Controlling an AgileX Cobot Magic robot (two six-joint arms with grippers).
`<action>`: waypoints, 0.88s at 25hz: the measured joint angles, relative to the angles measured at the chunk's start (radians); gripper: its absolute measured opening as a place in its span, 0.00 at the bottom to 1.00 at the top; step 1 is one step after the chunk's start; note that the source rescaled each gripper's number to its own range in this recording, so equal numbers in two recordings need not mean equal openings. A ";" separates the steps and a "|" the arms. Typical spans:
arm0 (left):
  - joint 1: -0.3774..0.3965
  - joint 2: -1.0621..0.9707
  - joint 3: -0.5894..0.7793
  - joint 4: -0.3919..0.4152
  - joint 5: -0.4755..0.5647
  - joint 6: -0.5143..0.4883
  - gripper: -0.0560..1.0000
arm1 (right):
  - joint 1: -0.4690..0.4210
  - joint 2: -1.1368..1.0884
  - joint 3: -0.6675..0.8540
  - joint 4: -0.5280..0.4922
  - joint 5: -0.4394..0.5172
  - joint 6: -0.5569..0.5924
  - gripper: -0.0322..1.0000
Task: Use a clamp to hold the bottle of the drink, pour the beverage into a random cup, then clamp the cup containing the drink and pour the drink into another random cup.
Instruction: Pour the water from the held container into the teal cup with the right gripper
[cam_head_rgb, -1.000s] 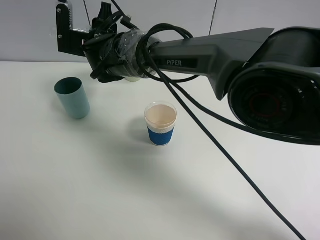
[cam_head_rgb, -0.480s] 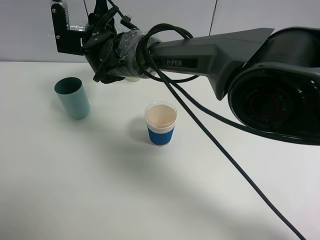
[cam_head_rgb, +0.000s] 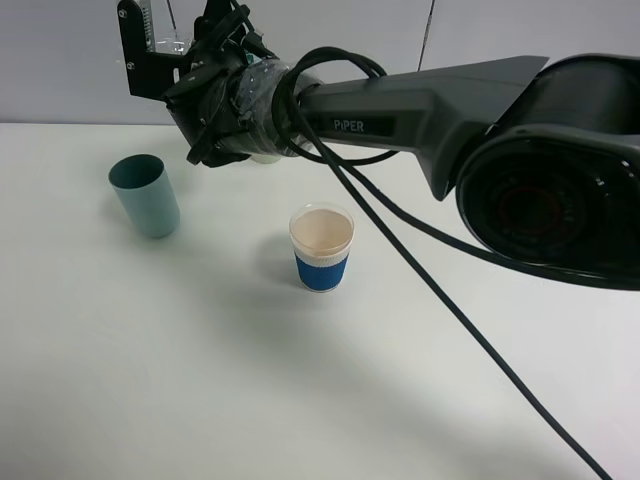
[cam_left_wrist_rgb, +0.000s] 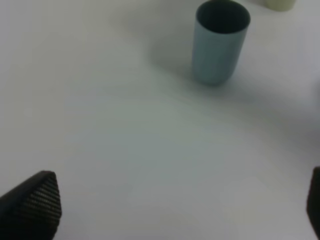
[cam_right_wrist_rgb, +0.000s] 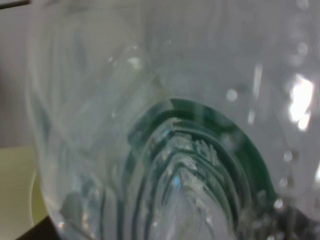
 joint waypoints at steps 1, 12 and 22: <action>0.000 0.000 0.000 0.000 0.000 0.000 1.00 | 0.000 0.000 0.000 0.000 0.002 0.000 0.03; 0.000 0.000 0.000 0.000 0.000 0.000 1.00 | 0.000 0.000 0.000 -0.007 -0.004 -0.140 0.03; 0.000 0.000 0.000 0.000 0.000 0.000 1.00 | 0.000 0.000 0.000 -0.020 -0.021 -0.155 0.03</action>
